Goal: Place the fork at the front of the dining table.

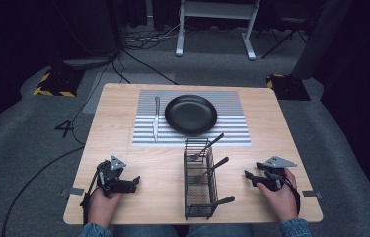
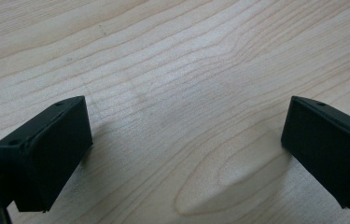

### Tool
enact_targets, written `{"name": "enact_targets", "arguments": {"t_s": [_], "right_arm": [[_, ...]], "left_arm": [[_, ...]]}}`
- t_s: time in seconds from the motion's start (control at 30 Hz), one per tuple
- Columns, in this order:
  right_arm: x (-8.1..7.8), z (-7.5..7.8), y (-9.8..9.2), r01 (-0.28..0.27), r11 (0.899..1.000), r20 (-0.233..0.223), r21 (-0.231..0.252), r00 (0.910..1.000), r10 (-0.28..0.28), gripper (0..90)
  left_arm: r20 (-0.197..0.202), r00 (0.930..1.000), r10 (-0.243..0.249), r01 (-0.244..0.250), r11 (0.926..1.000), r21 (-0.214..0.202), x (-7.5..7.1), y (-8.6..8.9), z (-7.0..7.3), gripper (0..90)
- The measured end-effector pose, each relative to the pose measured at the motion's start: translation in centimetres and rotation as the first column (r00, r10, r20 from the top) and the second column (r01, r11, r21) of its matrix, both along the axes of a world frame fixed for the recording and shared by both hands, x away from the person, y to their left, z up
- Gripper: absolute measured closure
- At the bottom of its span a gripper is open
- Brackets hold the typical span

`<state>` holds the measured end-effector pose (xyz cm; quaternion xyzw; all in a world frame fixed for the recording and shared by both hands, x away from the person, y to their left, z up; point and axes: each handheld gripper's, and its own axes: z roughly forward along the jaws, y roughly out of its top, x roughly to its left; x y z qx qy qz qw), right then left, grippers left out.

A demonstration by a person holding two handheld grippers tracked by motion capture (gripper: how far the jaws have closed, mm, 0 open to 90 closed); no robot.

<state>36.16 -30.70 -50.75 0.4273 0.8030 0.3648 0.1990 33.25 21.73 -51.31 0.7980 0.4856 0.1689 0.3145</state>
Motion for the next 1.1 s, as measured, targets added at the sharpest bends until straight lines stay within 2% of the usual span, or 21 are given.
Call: {"name": "enact_targets", "arguments": {"t_s": [0.1, 0.2, 0.57, 0.8, 0.93, 1.0, 1.03, 1.1], "right_arm": [[0.0, 0.3, 0.0, -0.003, 1.0, -0.01, 0.016, 0.9999, 0.003, 44.0], [0.0, 0.8, 0.1, -0.01, 0.999, -0.002, 0.033, 1.0, 0.01, 44.7], [0.5, 5.1, 1.8, -0.09, 0.991, 0.016, 0.104, 0.9959, 0.089, 46.4], [1.0, 7.1, 2.7, -0.127, 0.985, 0.025, 0.121, 0.9919, 0.125, 47.7], [1.4, 9.0, 3.9, -0.181, 0.974, 0.036, 0.135, 0.9834, 0.178, 49.4], [1.5, 9.3, 4.2, -0.194, 0.971, 0.035, 0.141, 0.981, 0.191, 49.6], [1.7, 9.9, 4.7, -0.221, 0.963, 0.034, 0.152, 0.9752, 0.219, 49.9], [2.0, 10.5, 5.1, -0.241, 0.957, 0.033, 0.164, 0.9705, 0.239, 50.3]], "left_arm": [[0.0, 1.0, 0.001, -0.001, 1.0, 0.0, 0.0, 0.0, 0.0, 1.9], [0.001, 1.0, 0.001, -0.001, 1.0, 0.0, 0.0, 0.0, 0.0, 1.9], [0.001, 1.0, 0.001, -0.001, 1.0, 0.0, 0.0, 0.0, 0.0, 1.9], [0.002, 1.0, 0.005, -0.005, 1.0, 0.001, -0.1, 0.0, 0.0, 2.3], [0.001, 1.0, 0.005, -0.005, 1.0, 0.0, -0.2, 0.0, 0.0, 2.3], [0.001, 1.0, 0.005, -0.005, 1.0, 0.0, -0.2, 0.0, 0.0, 2.3], [0.001, 1.0, 0.005, -0.005, 1.0, 0.0, -0.2, 0.0, 0.0, 2.3], [0.001, 1.0, 0.005, -0.005, 1.0, 0.0, -0.2, 0.0, 0.0, 2.3]]}}
